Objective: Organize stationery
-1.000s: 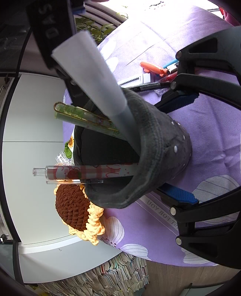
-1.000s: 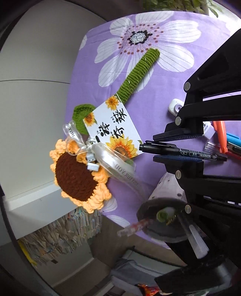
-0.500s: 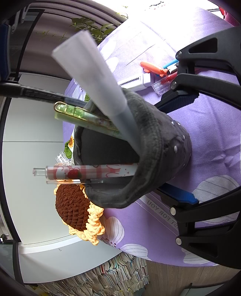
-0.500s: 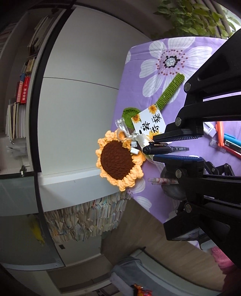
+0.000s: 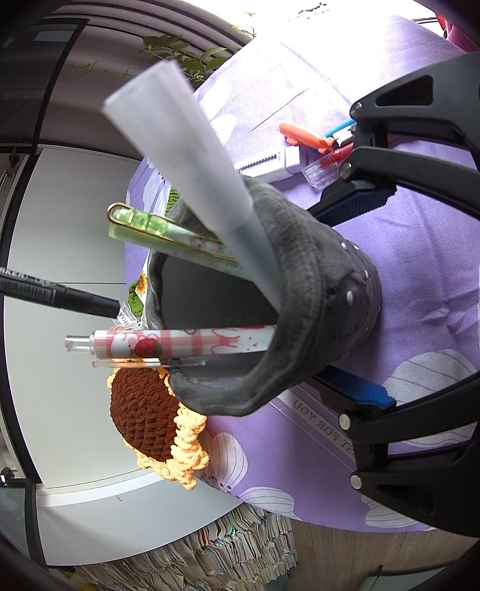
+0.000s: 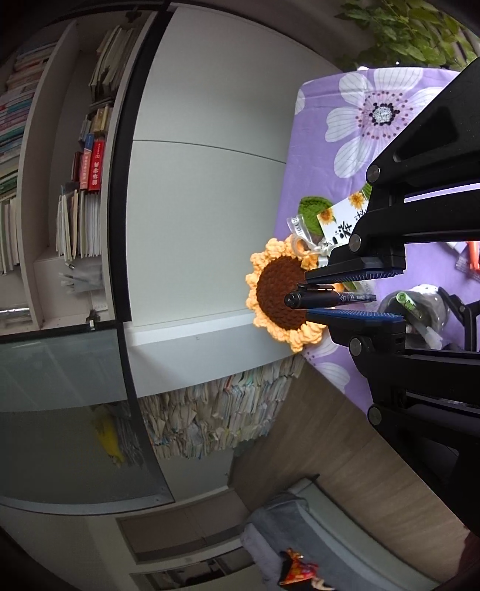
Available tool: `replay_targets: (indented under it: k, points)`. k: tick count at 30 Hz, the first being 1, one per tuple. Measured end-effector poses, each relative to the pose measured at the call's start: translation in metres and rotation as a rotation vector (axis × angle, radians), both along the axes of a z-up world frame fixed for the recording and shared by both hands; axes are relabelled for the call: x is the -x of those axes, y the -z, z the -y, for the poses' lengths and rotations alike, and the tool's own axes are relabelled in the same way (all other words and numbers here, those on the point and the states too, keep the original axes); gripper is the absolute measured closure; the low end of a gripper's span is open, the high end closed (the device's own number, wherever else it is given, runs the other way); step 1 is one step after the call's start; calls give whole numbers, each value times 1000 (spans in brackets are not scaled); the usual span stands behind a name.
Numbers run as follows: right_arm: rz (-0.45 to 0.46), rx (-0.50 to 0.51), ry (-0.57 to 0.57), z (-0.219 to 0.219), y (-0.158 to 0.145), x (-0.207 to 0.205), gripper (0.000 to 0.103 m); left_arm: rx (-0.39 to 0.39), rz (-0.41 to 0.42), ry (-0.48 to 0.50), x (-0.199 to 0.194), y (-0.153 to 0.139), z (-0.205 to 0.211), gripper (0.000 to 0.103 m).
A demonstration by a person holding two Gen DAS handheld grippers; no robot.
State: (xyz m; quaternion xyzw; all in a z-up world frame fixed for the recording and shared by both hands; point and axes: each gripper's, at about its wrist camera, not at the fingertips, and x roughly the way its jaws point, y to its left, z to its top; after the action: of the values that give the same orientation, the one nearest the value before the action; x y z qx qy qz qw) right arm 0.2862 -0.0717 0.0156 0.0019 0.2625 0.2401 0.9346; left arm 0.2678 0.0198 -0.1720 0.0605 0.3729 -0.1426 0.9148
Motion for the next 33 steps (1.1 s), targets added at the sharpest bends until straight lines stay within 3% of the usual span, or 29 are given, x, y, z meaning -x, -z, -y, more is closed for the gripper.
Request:
replay_targets:
  k: [9,17,19,25,29,32,33]
  points:
    - [-56,-28,-20,0,22,-7,95,-1,0,0,0,0,0,30]
    - [-4,-13,-15,7,11,4,95,-1,0,0,-1,0,0,30]
    - [-51,-26,8,17,21,-5,95,-1,0,0,-1,0,0,30]
    - [-368,3,113,53,94,-58,95,-1,0,0,-2,1,0,30]
    - [-452,108,89,68,131,-60,95,0,-3,0,-2,2,0,30]
    - [-502,28,70,88,145,-51,94,-2,-5,0,-4,2,0,30]
    - [-507,-3,76,96,148,-47,88,-2,-6,0,-5,3,0,30]
